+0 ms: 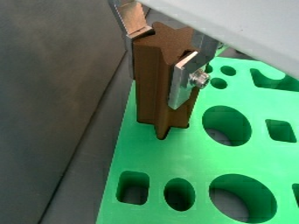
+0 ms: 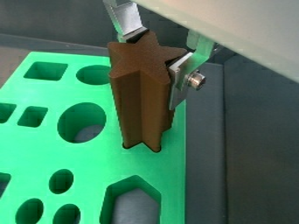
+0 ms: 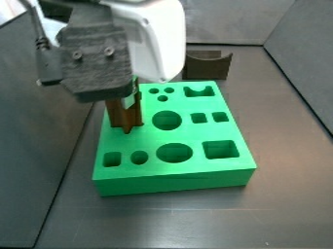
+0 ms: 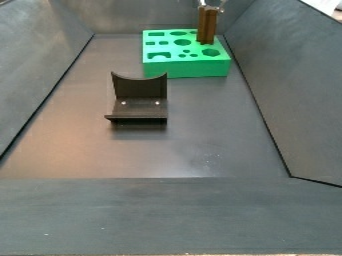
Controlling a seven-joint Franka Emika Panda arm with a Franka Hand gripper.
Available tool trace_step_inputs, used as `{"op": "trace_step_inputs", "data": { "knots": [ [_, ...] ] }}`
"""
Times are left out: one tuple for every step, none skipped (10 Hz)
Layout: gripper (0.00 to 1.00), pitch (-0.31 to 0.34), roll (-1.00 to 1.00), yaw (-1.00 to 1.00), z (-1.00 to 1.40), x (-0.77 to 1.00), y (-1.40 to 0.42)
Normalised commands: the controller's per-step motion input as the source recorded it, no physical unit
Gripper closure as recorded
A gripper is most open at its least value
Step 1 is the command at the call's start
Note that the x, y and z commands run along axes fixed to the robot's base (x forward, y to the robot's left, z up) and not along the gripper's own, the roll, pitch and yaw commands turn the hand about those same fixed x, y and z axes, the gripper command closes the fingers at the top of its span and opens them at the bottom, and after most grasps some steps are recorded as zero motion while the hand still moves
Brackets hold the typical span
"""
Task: Pick up the star object. Move up. Place the star object on the fixture. Regrasp the star object. Move to above the board. Insert the star object.
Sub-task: Insert the star object.
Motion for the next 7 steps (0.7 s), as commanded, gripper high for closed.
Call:
{"op": "trace_step_inputs", "data": {
  "knots": [
    [1.0, -0.056, 0.15, 0.0, -0.46, -0.01, -0.03],
    [1.0, 0.0, 0.21, 0.05, -0.61, 0.03, -0.01],
    [1.0, 0.01, 0.21, 0.03, -0.68, 0.13, 0.0],
    [1.0, 0.069, 0.23, 0.03, -0.73, 0.21, -0.02],
    [1.0, 0.074, 0.2, 0.0, -0.74, 0.27, -0.14],
    [1.0, 0.194, 0.17, 0.0, -0.72, 0.43, -0.2],
    [1.0, 0.261, 0.17, 0.0, -0.6, 0.56, -0.21]
  ]
}}
